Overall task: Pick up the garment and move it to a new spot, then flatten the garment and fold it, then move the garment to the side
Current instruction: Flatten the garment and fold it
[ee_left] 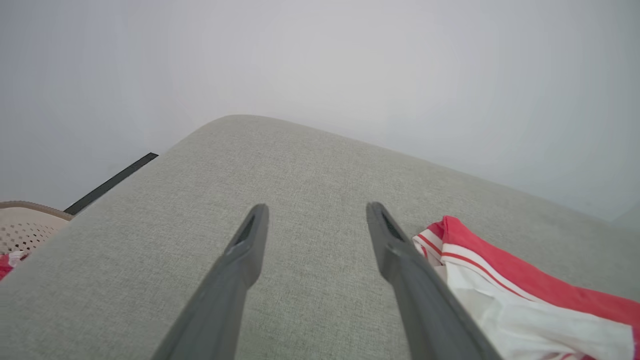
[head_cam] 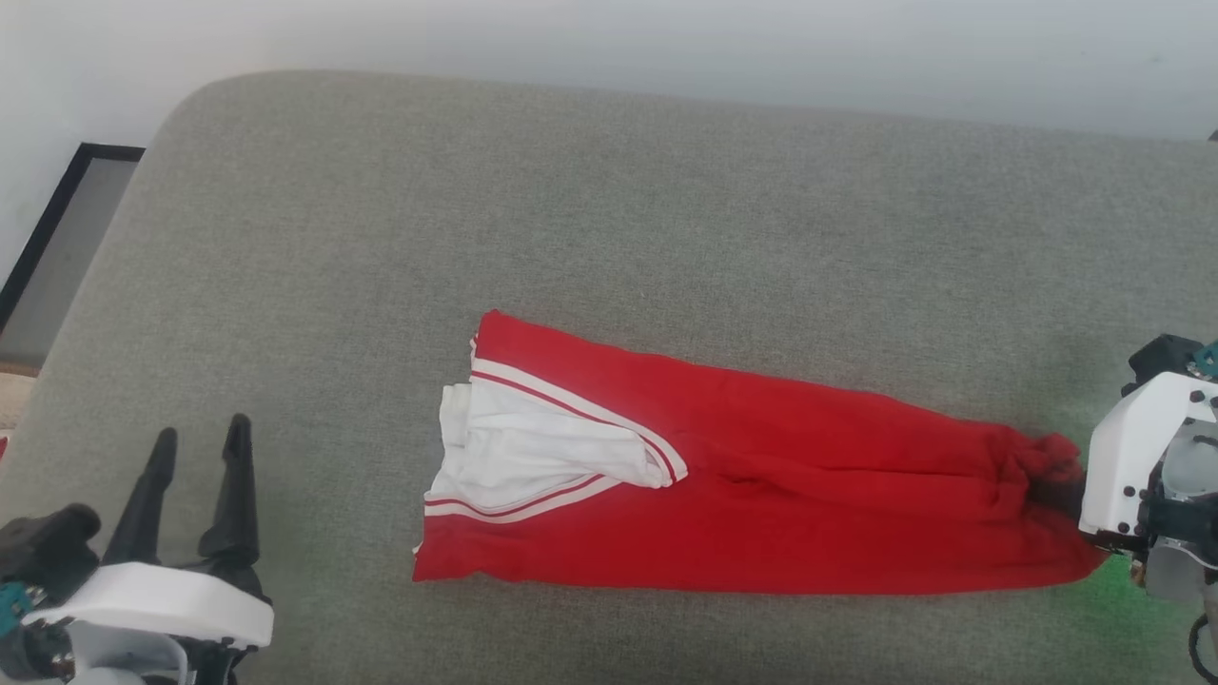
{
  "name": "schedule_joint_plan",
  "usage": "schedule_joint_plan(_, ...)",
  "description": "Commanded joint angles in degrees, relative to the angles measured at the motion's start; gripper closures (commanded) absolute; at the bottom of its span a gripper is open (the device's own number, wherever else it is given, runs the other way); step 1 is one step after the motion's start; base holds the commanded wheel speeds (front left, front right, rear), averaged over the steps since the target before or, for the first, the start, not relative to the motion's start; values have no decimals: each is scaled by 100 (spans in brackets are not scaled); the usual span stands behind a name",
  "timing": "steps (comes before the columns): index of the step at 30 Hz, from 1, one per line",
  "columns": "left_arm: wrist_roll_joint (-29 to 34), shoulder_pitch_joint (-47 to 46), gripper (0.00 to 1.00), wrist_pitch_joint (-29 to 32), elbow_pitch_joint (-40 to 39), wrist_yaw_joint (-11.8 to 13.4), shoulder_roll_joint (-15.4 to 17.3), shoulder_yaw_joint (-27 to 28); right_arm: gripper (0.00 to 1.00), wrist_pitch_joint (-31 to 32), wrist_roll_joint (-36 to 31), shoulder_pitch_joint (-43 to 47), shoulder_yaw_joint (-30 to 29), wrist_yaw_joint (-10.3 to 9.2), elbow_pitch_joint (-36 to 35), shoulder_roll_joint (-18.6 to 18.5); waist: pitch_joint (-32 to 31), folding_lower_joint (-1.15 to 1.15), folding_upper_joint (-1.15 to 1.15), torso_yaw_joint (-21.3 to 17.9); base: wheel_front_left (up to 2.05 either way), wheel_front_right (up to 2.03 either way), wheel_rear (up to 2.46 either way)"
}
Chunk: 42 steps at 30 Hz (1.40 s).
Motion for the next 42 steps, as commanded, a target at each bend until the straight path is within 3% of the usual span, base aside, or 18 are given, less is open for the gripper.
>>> schedule_joint_plan(1,115,78,0,-26,-20,-74,-63,122,100,-32,93,16,42,-1,51,119,-19,0,0,-11,0,0,0)
schedule_joint_plan(7,443,217,0,-27,-61,-347,-354,502,100,-133,191,-63,-301,-5,58,-211,-67,0,0,-74,0,0,0)
schedule_joint_plan(18,801,153,0,-27,-27,-643,-647,843,100,-356,-122,-285,-1030,-4,574,-870,10,0,0,-255,0,0,0)
schedule_joint_plan(22,889,78,0,-27,18,-728,-740,899,100,-423,-249,-425,-1102,-4,791,-955,32,0,0,-327,0,0,0)
schedule_joint_plan(30,993,179,0,-28,68,-807,-850,1056,100,-8,271,-264,-628,-2,-125,-678,-74,0,0,-497,0,0,0)
schedule_joint_plan(38,1061,260,0,-28,106,-891,-913,1108,100,512,588,99,-6,-2,-1661,-72,-225,0,0,-502,0,0,0)
schedule_joint_plan(42,1078,181,0,-28,192,-964,-936,1042,100,579,516,149,381,-2,-1990,292,-294,0,0,-366,0,0,0)
